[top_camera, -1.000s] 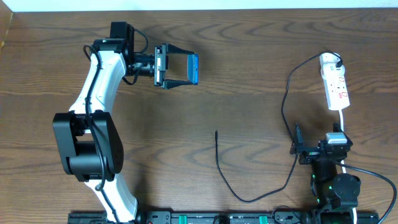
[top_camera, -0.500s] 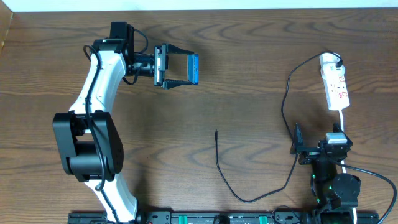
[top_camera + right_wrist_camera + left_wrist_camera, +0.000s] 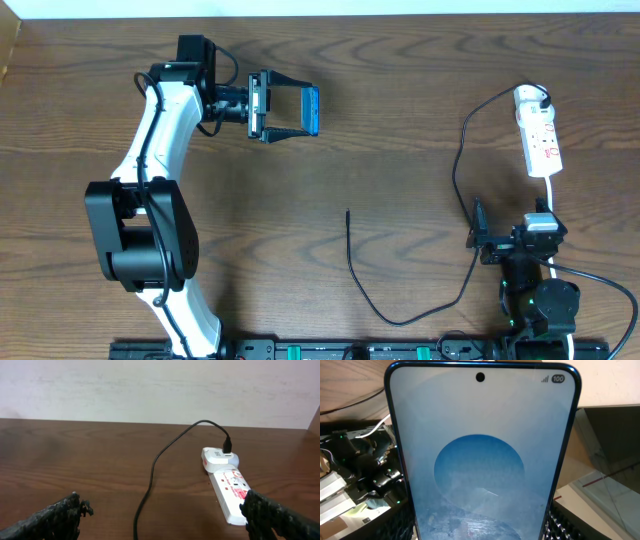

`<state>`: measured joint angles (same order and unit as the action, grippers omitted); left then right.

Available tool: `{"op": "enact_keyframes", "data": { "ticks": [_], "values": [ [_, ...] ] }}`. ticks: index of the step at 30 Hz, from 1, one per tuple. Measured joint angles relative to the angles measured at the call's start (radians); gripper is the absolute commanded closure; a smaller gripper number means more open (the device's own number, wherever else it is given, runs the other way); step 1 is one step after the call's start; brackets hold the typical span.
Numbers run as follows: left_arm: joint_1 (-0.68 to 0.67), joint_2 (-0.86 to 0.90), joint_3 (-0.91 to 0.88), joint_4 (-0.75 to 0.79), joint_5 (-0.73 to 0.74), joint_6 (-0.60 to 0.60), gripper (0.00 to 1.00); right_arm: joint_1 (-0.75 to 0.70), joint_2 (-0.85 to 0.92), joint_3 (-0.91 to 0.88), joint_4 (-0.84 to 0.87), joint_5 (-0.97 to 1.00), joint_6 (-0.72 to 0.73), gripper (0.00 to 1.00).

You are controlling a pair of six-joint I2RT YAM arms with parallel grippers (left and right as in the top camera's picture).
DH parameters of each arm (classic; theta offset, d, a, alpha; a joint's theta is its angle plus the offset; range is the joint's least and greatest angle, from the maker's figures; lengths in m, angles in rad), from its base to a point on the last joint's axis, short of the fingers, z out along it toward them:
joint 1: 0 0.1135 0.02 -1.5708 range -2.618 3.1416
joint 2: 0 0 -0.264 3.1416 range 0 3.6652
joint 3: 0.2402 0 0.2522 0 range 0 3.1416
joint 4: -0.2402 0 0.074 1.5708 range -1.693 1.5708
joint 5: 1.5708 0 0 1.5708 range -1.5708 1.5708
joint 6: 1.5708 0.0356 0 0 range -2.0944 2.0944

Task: Plug charger to phone and switch on socket
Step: 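Hold the phone upright with the left gripper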

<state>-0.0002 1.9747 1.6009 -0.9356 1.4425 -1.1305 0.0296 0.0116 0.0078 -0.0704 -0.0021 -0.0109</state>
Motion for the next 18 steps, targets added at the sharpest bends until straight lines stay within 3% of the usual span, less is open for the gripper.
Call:
{"op": "enact_keyframes", "data": {
  "ticks": [18],
  "values": [
    [0.000,0.000,0.000,0.000,0.000,-0.003,0.93,0.000,0.000,0.000,0.000,0.000,0.000,0.01]
  ]
}}
